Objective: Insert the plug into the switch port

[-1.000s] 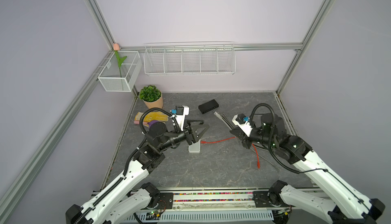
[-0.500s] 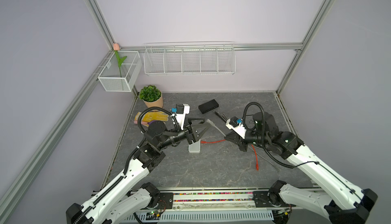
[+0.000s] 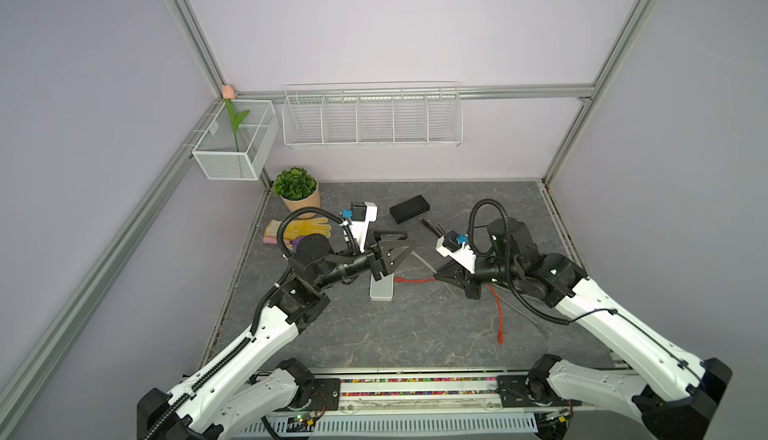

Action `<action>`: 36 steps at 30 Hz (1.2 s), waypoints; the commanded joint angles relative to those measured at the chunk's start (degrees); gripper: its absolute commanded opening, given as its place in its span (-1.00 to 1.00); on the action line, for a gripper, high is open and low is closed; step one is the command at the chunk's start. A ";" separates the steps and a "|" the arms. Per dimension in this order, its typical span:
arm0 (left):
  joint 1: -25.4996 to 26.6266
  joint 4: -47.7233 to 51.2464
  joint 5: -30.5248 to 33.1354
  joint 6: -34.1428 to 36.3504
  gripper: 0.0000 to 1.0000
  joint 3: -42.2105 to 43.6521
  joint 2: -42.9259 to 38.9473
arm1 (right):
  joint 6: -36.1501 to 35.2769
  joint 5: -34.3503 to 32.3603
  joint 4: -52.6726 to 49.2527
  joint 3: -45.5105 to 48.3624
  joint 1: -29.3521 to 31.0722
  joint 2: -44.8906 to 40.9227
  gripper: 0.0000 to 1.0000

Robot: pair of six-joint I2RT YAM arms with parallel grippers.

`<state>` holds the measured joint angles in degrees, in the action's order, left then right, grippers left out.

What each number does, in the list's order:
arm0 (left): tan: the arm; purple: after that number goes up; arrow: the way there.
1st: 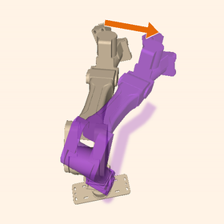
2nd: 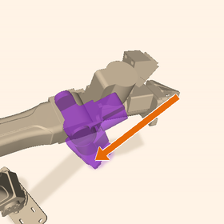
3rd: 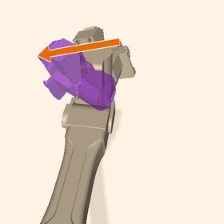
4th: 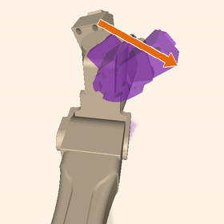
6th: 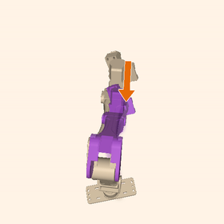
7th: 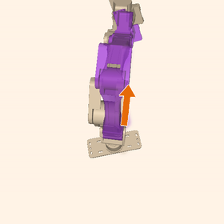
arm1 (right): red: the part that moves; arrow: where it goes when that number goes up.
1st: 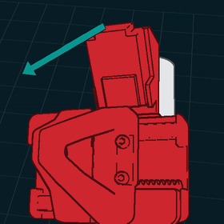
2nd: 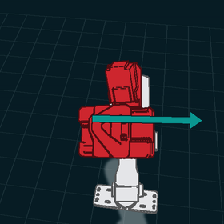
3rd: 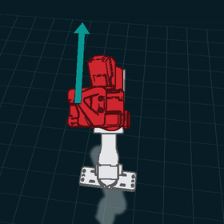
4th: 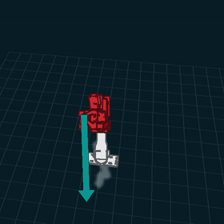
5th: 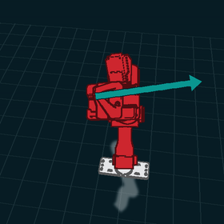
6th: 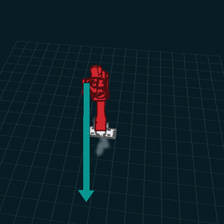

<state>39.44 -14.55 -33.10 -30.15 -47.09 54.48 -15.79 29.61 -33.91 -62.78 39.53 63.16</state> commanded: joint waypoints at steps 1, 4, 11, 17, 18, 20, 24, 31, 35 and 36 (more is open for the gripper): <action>0.37 -2.72 -0.89 -0.39 -0.22 0.05 -0.08 | -1.50 3.41 -1.21 -1.79 0.43 0.81 -0.87; 0.37 -2.94 -0.91 -0.37 -0.30 0.49 -0.32 | -1.73 4.60 -1.68 -2.20 0.46 1.47 -0.87; 0.42 -2.62 -1.26 0.94 -0.22 1.39 -1.30 | -2.54 9.67 -3.92 -4.01 0.45 2.93 -0.87; 0.38 -2.25 -1.09 3.08 -0.17 2.70 -3.83 | -3.61 14.43 -5.52 -5.48 0.40 3.27 -0.87; 0.37 -2.07 -1.29 3.42 -0.17 2.64 -4.11 | -3.90 15.04 -5.96 -5.76 0.45 3.37 -0.87; 0.37 -2.24 -1.69 3.43 -0.20 2.82 -4.36 | -3.99 15.35 -6.04 -5.98 0.41 3.55 -0.87; 0.42 -3.26 -2.56 2.83 -0.36 3.08 -4.29 | -4.18 15.31 -6.48 -6.42 0.44 4.80 -0.87; 0.37 -3.65 -3.21 2.91 -0.85 3.15 -4.30 | -4.55 15.49 -7.25 -7.18 0.41 6.29 -0.87; 0.38 -3.49 -2.80 2.88 -1.00 3.43 -4.54 | -4.19 14.88 -6.61 -7.40 0.46 6.27 -0.87; 0.38 -3.39 -2.68 2.90 -1.00 3.56 -4.64 | -4.07 14.65 -6.39 -7.52 0.40 6.19 -0.87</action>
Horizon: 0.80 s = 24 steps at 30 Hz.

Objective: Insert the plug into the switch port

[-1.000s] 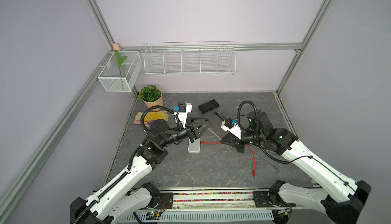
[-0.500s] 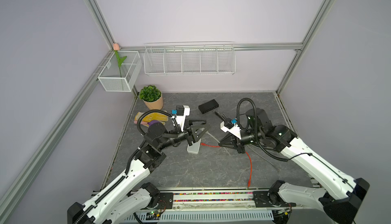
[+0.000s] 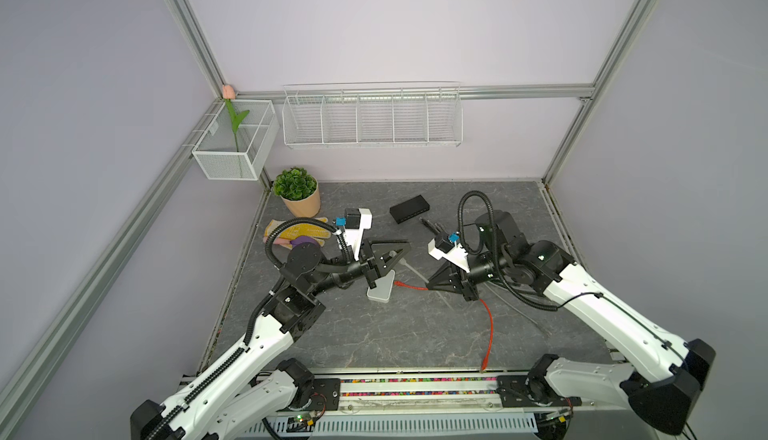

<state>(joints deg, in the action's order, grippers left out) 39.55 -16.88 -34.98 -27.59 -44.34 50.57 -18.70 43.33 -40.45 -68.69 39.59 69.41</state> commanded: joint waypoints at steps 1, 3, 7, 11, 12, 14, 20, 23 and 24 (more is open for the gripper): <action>0.26 -0.96 -0.79 0.30 -1.00 0.79 -0.85 | -1.08 0.63 0.35 -1.63 0.34 -0.07 -0.85; 0.27 -0.61 -0.62 0.38 -1.00 0.79 -0.99 | -0.54 -0.23 0.71 -1.87 0.39 -0.17 -0.74; 0.26 1.06 1.32 0.21 -1.00 0.80 -1.59 | 0.68 -1.91 2.32 -1.93 0.37 -1.40 -0.26; 0.31 2.93 4.64 -0.65 -1.00 0.95 -2.20 | 3.67 -5.64 6.64 -1.50 0.64 -4.55 -0.03; 0.26 3.38 5.65 -1.11 -1.00 0.95 -2.17 | 4.15 -6.91 8.16 -1.29 0.91 -5.66 -0.03; 0.26 3.61 7.14 -1.90 -1.00 1.12 -2.15 | 5.16 -9.42 10.56 -1.27 1.59 -7.30 -0.03; 0.26 1.23 8.92 -4.93 -1.00 2.07 -1.83 | 4.53 -12.48 12.39 -4.19 4.58 -5.95 -0.16; 0.27 0.80 9.51 -5.84 -1.00 2.24 -1.55 | 2.60 -13.91 9.86 -8.06 6.33 -2.19 -0.25; 0.26 0.80 9.54 -5.97 -1.00 2.24 -1.46 | 2.40 -14.06 9.55 -9.04 6.63 -1.07 -0.27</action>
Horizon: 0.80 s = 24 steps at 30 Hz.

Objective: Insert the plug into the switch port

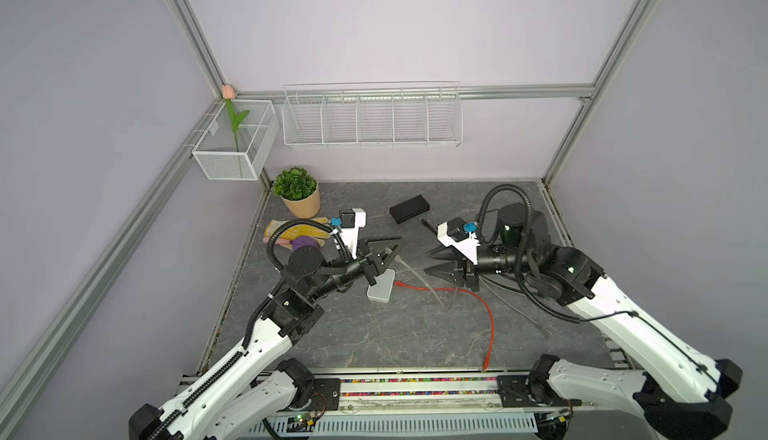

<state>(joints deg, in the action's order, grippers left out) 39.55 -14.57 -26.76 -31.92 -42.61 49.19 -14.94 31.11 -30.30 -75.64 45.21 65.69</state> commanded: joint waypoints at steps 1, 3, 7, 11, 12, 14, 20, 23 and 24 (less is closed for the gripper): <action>0.27 -1.47 1.30 -1.79 -1.00 0.56 0.00 | -1.71 -1.87 -0.70 -2.99 1.27 3.59 -0.29; 0.26 -1.26 1.45 -1.76 -1.00 0.68 -0.06 | -2.01 -1.84 -0.89 -4.20 1.62 4.86 -0.37; 0.27 -1.13 1.95 -1.76 -1.00 0.87 -0.51 | -2.82 -1.41 -2.46 -6.26 2.33 7.17 -0.43; 0.27 -0.95 1.98 -1.69 -1.00 0.80 -0.51 | -3.48 -1.21 -4.26 -7.59 2.95 8.69 -0.47; 0.26 -0.90 2.02 -1.58 -1.00 0.78 -0.56 | -3.68 -1.16 -4.83 -7.90 3.19 9.09 -0.48; 0.26 -0.90 2.07 -1.48 -1.00 0.77 -0.58 | -4.03 -1.27 -5.63 -8.26 3.48 9.71 -0.48; 0.26 -0.99 2.15 -1.39 -1.00 0.81 -0.41 | -4.27 -1.70 -6.31 -8.67 4.01 11.18 -0.50; 0.26 -0.90 2.25 -1.43 -1.00 0.80 -0.54 | -4.30 -2.69 -6.22 -8.88 4.14 11.82 -0.50; 0.27 -0.90 2.29 -1.40 -1.00 0.79 -0.66 | -4.22 -2.66 -6.24 -9.04 4.18 12.05 -0.51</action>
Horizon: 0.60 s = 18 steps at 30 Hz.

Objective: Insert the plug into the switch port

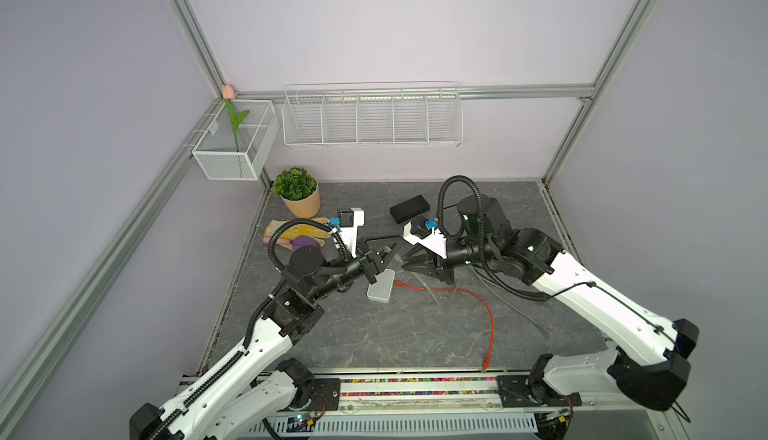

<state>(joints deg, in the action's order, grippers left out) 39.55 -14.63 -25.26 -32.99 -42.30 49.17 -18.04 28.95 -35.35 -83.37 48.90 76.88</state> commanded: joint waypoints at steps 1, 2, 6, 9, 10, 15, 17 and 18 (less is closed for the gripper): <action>0.27 -0.75 0.73 -0.36 -1.00 0.51 -0.66 | -1.05 -0.33 -1.08 -1.41 0.55 1.15 -0.51; 0.26 -0.69 0.84 -0.32 -1.00 0.47 -0.74 | -1.06 -0.40 -1.11 -1.49 0.67 1.39 -0.51; 0.28 -0.71 0.84 -0.32 -1.00 0.59 -1.01 | -0.99 -1.87 -1.00 -1.96 0.87 2.55 -0.53; 0.26 -0.33 0.91 -0.10 -1.00 0.56 -1.07 | -0.99 -1.62 -0.94 -2.06 1.02 2.79 -0.58; 0.26 -0.23 1.00 -0.07 -1.00 0.56 -1.16 | -0.88 -1.79 -0.82 -2.10 1.11 2.76 -0.62; 0.26 0.19 1.22 0.29 -1.00 0.78 -1.33 | -0.80 -2.06 -0.17 -1.67 1.25 2.09 -0.80; 0.26 0.47 1.22 0.47 -1.00 0.86 -1.43 | -0.77 -2.23 -0.18 -1.53 1.20 1.89 -0.83; 0.27 0.56 1.37 0.56 -1.00 0.97 -1.45 | -0.76 -2.39 -0.23 -1.54 1.25 1.95 -0.85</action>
<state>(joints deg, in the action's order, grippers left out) 39.55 -14.35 -24.43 -32.88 -42.02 48.64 -18.06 26.76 -35.35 -84.27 49.78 79.61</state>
